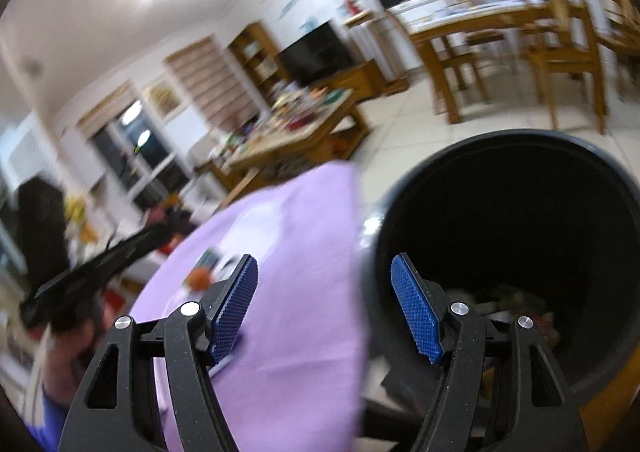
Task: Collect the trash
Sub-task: 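Grasp the green Doublemint gum pack with the left gripper while the right gripper grasps the purple tube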
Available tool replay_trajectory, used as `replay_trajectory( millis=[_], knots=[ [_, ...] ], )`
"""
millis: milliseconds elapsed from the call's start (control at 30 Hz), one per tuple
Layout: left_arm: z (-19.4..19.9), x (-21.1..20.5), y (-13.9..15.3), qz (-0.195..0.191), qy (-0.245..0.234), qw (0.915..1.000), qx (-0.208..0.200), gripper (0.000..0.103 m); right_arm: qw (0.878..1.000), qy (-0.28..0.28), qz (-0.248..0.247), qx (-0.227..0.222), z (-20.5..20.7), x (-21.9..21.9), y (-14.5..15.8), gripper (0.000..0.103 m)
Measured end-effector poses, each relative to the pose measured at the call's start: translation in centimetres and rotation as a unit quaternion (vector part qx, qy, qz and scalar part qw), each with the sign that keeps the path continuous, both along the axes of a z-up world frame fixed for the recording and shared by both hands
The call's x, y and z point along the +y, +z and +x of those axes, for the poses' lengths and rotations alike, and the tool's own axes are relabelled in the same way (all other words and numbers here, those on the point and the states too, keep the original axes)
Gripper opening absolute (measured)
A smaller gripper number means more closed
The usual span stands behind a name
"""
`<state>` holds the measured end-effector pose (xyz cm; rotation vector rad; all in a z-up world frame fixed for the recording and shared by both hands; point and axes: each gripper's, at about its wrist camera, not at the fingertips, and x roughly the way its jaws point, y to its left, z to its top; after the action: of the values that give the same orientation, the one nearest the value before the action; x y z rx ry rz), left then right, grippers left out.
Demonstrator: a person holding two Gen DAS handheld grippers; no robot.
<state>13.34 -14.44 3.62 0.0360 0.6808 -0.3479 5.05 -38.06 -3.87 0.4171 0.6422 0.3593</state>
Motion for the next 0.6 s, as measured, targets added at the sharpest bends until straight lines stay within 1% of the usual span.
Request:
replay_trajectory(
  millis=[100, 200, 267, 333, 367, 400, 467, 533, 600],
  knots=[
    [1.7, 3.5, -1.3, 0.025, 0.034, 0.9989, 0.022, 0.082, 0.998, 0.056, -0.033, 0.015, 0.5, 5.7, 0.0, 0.069],
    [3.2, 5.8, -2.2, 0.033, 0.053, 0.9971, 0.044, 0.081, 0.993, 0.101, -0.043, 0.043, 1.1, 10.3, -0.4, 0.069],
    [4.4, 7.2, -3.1, 0.038, 0.063, 0.9953, 0.063, 0.075, 0.989, 0.118, -0.054, 0.062, 1.4, 12.6, -1.0, 0.069],
    [5.9, 8.0, -4.1, 0.041, 0.063, 0.9934, 0.087, 0.064, 0.985, 0.129, -0.078, 0.081, 1.8, 15.0, -1.6, 0.069],
    [6.6, 8.2, -4.6, 0.037, 0.061, 0.9921, 0.104, 0.059, 0.983, 0.133, -0.089, 0.091, 2.2, 16.0, -1.9, 0.069],
    [7.4, 8.5, -5.0, 0.027, 0.056, 0.9905, 0.123, 0.053, 0.982, 0.135, -0.095, 0.097, 2.4, 16.4, -2.2, 0.069],
    [8.0, 8.2, -5.1, 0.036, 0.052, 0.9895, 0.130, 0.050, 0.978, 0.140, -0.109, 0.109, 2.5, 17.4, -3.3, 0.069],
    [8.7, 8.2, -5.4, 0.042, 0.052, 0.9878, 0.141, 0.045, 0.975, 0.141, -0.127, 0.115, 3.0, 18.2, -3.7, 0.069],
    [9.5, 8.3, -6.3, 0.043, 0.048, 0.9837, 0.167, 0.044, 0.973, 0.141, -0.140, 0.119, 3.1, 18.8, -4.2, 0.069]
  ],
)
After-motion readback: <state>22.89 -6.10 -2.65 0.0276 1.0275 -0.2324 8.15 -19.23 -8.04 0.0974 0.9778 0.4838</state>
